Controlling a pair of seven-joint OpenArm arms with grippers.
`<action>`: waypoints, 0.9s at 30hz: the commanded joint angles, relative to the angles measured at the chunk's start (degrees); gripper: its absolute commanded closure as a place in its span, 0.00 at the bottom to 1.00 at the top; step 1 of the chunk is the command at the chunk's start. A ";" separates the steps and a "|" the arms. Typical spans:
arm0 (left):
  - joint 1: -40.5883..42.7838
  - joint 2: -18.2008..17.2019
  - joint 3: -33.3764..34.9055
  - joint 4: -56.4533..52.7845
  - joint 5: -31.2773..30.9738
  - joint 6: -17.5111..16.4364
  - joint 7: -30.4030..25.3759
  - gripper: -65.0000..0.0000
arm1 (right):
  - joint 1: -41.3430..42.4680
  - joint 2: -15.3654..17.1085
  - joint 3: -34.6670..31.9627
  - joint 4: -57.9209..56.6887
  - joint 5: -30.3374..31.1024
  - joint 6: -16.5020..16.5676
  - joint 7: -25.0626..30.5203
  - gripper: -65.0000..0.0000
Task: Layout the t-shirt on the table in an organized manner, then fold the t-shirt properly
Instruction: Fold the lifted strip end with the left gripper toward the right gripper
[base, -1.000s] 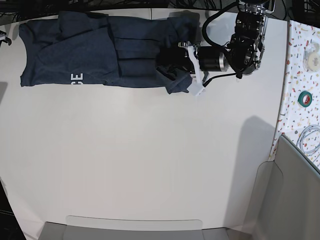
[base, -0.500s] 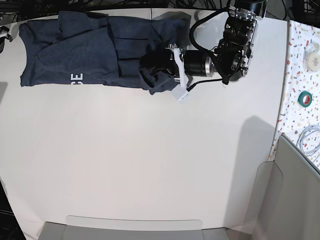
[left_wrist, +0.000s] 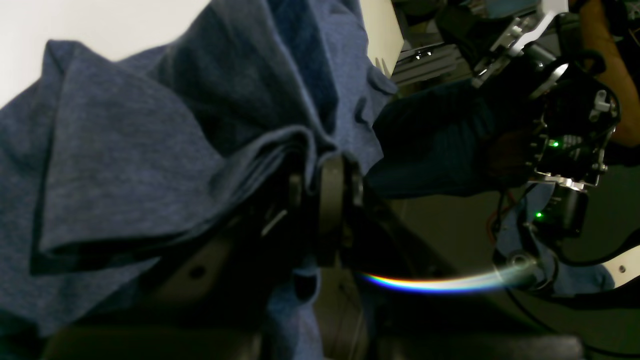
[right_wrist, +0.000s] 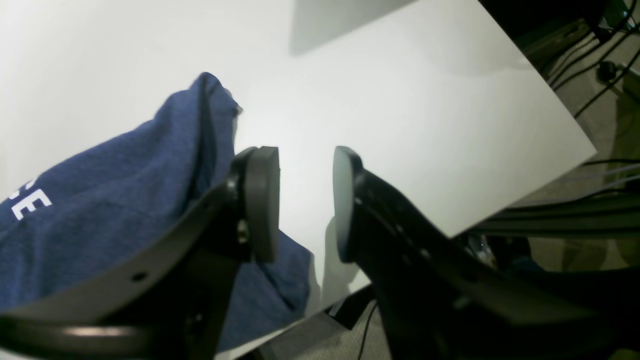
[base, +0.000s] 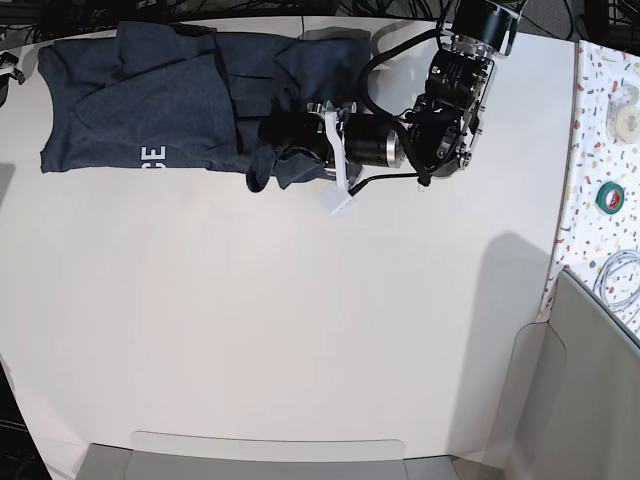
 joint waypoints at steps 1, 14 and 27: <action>-0.39 0.20 0.83 0.81 -1.71 -0.19 -0.13 1.00 | -0.31 1.04 0.17 1.00 0.87 0.25 1.38 0.72; -6.02 0.11 8.65 0.55 -1.71 -0.19 -0.22 1.00 | -0.31 0.78 0.00 1.00 0.87 0.25 1.38 0.72; -8.48 1.78 9.18 -2.70 -1.71 -0.19 -0.40 0.97 | -0.31 0.69 0.00 1.00 0.87 0.25 1.29 0.72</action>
